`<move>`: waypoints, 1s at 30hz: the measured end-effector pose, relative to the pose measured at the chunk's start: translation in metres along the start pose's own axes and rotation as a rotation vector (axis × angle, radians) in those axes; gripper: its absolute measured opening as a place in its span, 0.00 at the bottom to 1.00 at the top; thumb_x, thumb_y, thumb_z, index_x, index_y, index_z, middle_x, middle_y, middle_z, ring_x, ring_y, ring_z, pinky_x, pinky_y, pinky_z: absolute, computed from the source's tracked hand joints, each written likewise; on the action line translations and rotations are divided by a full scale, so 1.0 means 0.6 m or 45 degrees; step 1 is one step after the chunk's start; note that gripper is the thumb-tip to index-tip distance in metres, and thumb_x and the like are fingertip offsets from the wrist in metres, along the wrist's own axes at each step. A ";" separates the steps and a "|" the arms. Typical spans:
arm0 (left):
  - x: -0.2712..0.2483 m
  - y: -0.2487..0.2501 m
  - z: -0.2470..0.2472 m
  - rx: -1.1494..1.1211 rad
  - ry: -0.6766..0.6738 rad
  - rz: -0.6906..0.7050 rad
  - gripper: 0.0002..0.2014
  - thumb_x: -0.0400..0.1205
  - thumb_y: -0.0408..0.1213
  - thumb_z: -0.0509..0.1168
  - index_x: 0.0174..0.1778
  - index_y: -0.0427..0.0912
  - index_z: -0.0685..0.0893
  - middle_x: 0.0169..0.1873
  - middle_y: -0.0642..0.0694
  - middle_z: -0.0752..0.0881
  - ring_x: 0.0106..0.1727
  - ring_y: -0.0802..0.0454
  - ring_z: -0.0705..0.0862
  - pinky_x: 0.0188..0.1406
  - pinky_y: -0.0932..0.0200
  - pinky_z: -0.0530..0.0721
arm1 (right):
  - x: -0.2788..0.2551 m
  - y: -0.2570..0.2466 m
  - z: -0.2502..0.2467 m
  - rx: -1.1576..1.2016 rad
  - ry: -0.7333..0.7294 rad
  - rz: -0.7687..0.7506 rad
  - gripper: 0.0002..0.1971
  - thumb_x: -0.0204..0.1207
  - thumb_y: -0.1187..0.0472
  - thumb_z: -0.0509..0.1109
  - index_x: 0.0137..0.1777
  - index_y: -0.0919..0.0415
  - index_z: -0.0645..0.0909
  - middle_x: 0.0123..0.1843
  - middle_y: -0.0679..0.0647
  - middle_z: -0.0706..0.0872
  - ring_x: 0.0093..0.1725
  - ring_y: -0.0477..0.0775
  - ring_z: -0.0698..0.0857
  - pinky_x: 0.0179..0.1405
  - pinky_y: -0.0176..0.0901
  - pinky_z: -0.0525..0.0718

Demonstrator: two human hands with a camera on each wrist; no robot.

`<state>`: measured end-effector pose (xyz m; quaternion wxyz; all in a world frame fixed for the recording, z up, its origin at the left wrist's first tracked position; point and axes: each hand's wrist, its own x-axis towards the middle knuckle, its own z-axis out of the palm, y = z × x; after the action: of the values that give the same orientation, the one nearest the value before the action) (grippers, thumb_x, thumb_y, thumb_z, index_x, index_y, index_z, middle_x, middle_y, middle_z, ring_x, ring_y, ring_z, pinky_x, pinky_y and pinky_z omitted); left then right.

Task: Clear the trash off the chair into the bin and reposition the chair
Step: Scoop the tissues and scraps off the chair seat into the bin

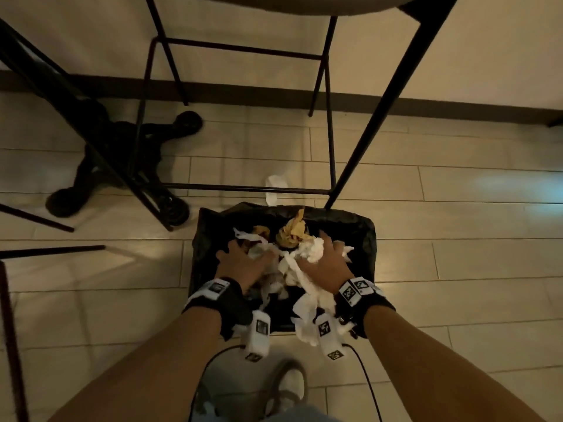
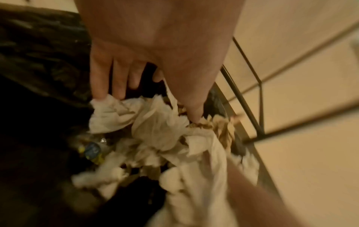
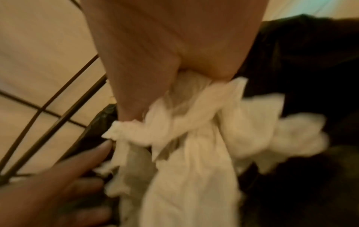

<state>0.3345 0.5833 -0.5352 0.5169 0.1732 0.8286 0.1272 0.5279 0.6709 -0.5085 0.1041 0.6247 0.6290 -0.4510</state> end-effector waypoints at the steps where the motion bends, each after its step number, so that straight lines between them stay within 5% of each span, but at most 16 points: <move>1: 0.004 -0.008 -0.006 -0.095 -0.023 0.017 0.55 0.78 0.71 0.69 0.93 0.44 0.55 0.90 0.33 0.63 0.87 0.28 0.70 0.83 0.38 0.75 | -0.001 -0.004 -0.004 0.043 -0.038 -0.020 0.54 0.77 0.43 0.76 0.92 0.52 0.44 0.92 0.62 0.46 0.91 0.65 0.46 0.85 0.62 0.60; 5: -0.031 -0.039 -0.020 0.146 -0.002 0.380 0.37 0.86 0.53 0.68 0.89 0.43 0.66 0.81 0.36 0.75 0.79 0.33 0.79 0.79 0.38 0.80 | -0.016 -0.015 -0.014 -0.041 -0.125 -0.144 0.62 0.71 0.37 0.80 0.91 0.47 0.38 0.94 0.55 0.41 0.92 0.59 0.45 0.87 0.62 0.60; 7: -0.061 -0.049 -0.015 0.290 -0.066 0.543 0.32 0.86 0.54 0.70 0.84 0.47 0.71 0.74 0.40 0.79 0.73 0.38 0.83 0.72 0.39 0.84 | -0.029 -0.023 -0.020 -0.089 -0.091 -0.220 0.60 0.72 0.37 0.79 0.91 0.47 0.39 0.94 0.56 0.43 0.92 0.58 0.48 0.86 0.57 0.62; 10: -0.102 -0.047 0.007 0.458 -0.326 0.783 0.41 0.75 0.71 0.72 0.82 0.57 0.72 0.74 0.49 0.81 0.73 0.46 0.83 0.70 0.42 0.86 | -0.050 -0.026 -0.032 0.080 -0.044 -0.230 0.55 0.69 0.36 0.77 0.91 0.45 0.49 0.91 0.55 0.63 0.88 0.58 0.64 0.85 0.57 0.69; 13: -0.110 -0.045 0.057 0.796 -0.449 1.013 0.43 0.70 0.69 0.75 0.81 0.55 0.75 0.75 0.44 0.81 0.73 0.41 0.82 0.71 0.41 0.84 | -0.057 -0.013 -0.032 -0.125 0.031 -0.205 0.43 0.67 0.38 0.78 0.82 0.48 0.69 0.76 0.57 0.82 0.75 0.62 0.81 0.73 0.58 0.81; 16: -0.108 -0.046 0.092 0.972 -0.433 0.988 0.33 0.79 0.56 0.75 0.81 0.52 0.79 0.76 0.40 0.80 0.74 0.36 0.80 0.71 0.41 0.82 | -0.058 -0.005 -0.032 -0.323 -0.009 -0.161 0.46 0.66 0.36 0.81 0.82 0.51 0.68 0.75 0.59 0.78 0.71 0.65 0.82 0.68 0.62 0.84; 19: -0.111 -0.045 0.096 0.946 -0.461 0.986 0.16 0.85 0.46 0.72 0.67 0.48 0.88 0.70 0.43 0.85 0.70 0.39 0.84 0.64 0.47 0.84 | -0.063 0.001 -0.038 -0.320 -0.013 -0.204 0.46 0.67 0.38 0.82 0.82 0.50 0.68 0.73 0.58 0.77 0.68 0.63 0.83 0.67 0.61 0.85; 22: -0.113 -0.038 0.071 0.498 -0.485 0.908 0.14 0.86 0.45 0.72 0.45 0.36 0.87 0.47 0.39 0.88 0.50 0.41 0.87 0.48 0.48 0.83 | -0.071 0.000 -0.048 -0.244 0.020 -0.242 0.31 0.71 0.43 0.81 0.73 0.51 0.80 0.62 0.56 0.84 0.60 0.58 0.87 0.60 0.53 0.87; 24: -0.103 -0.025 0.040 0.180 -0.480 0.787 0.15 0.88 0.44 0.70 0.39 0.38 0.83 0.35 0.42 0.83 0.35 0.49 0.82 0.39 0.52 0.80 | -0.075 0.008 -0.057 -0.085 0.095 -0.213 0.20 0.76 0.46 0.77 0.65 0.51 0.85 0.55 0.54 0.89 0.53 0.54 0.88 0.53 0.50 0.87; 26: -0.095 0.000 0.007 -0.148 -0.307 0.625 0.07 0.91 0.42 0.67 0.50 0.44 0.85 0.37 0.44 0.85 0.33 0.55 0.82 0.36 0.54 0.83 | -0.082 0.018 -0.063 0.080 0.130 -0.182 0.10 0.79 0.45 0.73 0.56 0.47 0.85 0.48 0.51 0.91 0.47 0.53 0.89 0.48 0.55 0.91; 27: -0.088 0.010 -0.004 -0.240 -0.084 0.569 0.07 0.92 0.41 0.65 0.57 0.42 0.84 0.40 0.44 0.86 0.35 0.53 0.83 0.37 0.52 0.83 | -0.087 0.023 -0.062 0.129 0.141 -0.189 0.08 0.81 0.44 0.71 0.53 0.45 0.85 0.44 0.49 0.91 0.44 0.52 0.90 0.45 0.57 0.92; 29: -0.062 0.021 -0.010 -0.161 0.375 0.530 0.10 0.93 0.42 0.61 0.64 0.39 0.80 0.45 0.45 0.85 0.42 0.48 0.82 0.42 0.51 0.79 | -0.098 0.034 -0.051 0.134 0.149 -0.211 0.05 0.83 0.46 0.70 0.51 0.44 0.85 0.40 0.49 0.89 0.40 0.51 0.89 0.42 0.57 0.92; 30: -0.046 0.022 -0.006 -0.029 0.422 0.532 0.12 0.93 0.42 0.60 0.67 0.39 0.78 0.47 0.44 0.85 0.45 0.46 0.84 0.45 0.49 0.80 | -0.104 0.037 -0.044 0.117 0.138 -0.217 0.03 0.83 0.49 0.71 0.50 0.44 0.85 0.40 0.49 0.89 0.39 0.50 0.89 0.42 0.55 0.91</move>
<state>0.3447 0.5838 -0.5058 0.3386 0.3114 0.8468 0.2671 0.5709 0.6422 -0.4598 0.0025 0.5965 0.6630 -0.4523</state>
